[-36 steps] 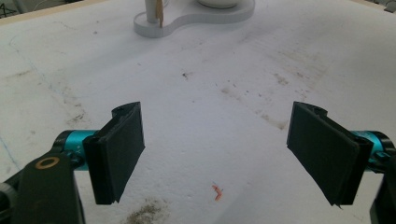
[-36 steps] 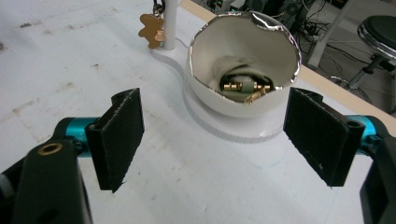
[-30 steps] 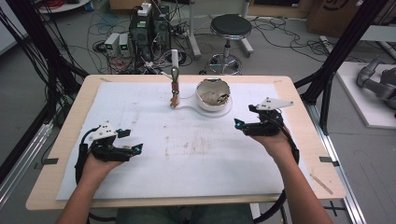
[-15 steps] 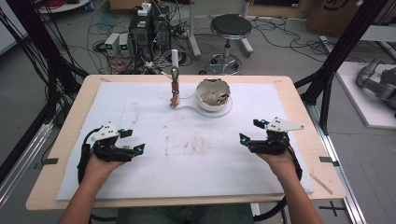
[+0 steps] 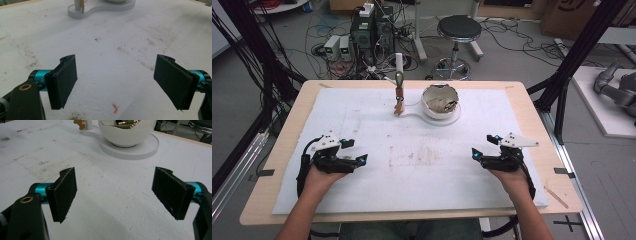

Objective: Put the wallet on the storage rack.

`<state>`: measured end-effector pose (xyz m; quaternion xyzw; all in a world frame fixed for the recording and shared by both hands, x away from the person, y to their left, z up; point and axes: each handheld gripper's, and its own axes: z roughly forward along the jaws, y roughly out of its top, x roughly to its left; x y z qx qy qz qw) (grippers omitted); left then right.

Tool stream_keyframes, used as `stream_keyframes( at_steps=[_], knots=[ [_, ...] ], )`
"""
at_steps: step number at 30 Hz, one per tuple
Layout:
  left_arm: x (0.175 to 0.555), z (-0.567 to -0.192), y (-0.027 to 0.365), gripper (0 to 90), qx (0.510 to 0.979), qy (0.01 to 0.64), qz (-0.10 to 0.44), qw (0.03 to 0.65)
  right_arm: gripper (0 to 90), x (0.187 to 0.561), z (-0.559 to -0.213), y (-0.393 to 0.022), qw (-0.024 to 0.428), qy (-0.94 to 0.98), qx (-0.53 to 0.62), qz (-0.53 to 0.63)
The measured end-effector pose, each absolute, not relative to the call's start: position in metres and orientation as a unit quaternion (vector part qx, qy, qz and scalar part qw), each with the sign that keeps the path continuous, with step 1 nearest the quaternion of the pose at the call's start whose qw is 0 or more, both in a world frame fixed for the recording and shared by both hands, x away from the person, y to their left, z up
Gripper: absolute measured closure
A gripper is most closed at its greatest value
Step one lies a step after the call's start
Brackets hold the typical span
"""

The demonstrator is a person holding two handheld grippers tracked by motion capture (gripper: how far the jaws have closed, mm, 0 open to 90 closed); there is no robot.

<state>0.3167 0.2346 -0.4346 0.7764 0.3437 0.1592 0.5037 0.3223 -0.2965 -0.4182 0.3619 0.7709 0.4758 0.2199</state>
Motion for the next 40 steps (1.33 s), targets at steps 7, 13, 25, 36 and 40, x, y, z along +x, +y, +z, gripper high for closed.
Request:
stream_keyframes(
  at_steps=[7, 13, 25, 36, 40],
  knots=[
    [0.3176, -0.4345, 0.2335, 19.0, 0.777, 0.342, 0.16, 0.504, 20.2, 0.3243, -0.421, -0.3013, 0.218, 0.77, 0.366, 0.474],
    [0.3175, -0.4342, 0.231, 19.0, 0.778, 0.339, 0.159, 0.504, 20.2, 0.3263, -0.4226, -0.3026, 0.219, 0.773, 0.365, 0.47],
    [0.3172, -0.4343, 0.2324, 18.9, 0.779, 0.339, 0.157, 0.504, 20.2, 0.3259, -0.4228, -0.3026, 0.219, 0.773, 0.369, 0.466],
    [0.3174, -0.4347, 0.2327, 19.0, 0.779, 0.34, 0.156, 0.503, 20.2, 0.3255, -0.4232, -0.3016, 0.219, 0.774, 0.368, 0.467],
    [0.3182, -0.4349, 0.2334, 18.9, 0.78, 0.34, 0.157, 0.502, 20.2, 0.3251, -0.4231, -0.3014, 0.217, 0.775, 0.368, 0.465]
  ],
)
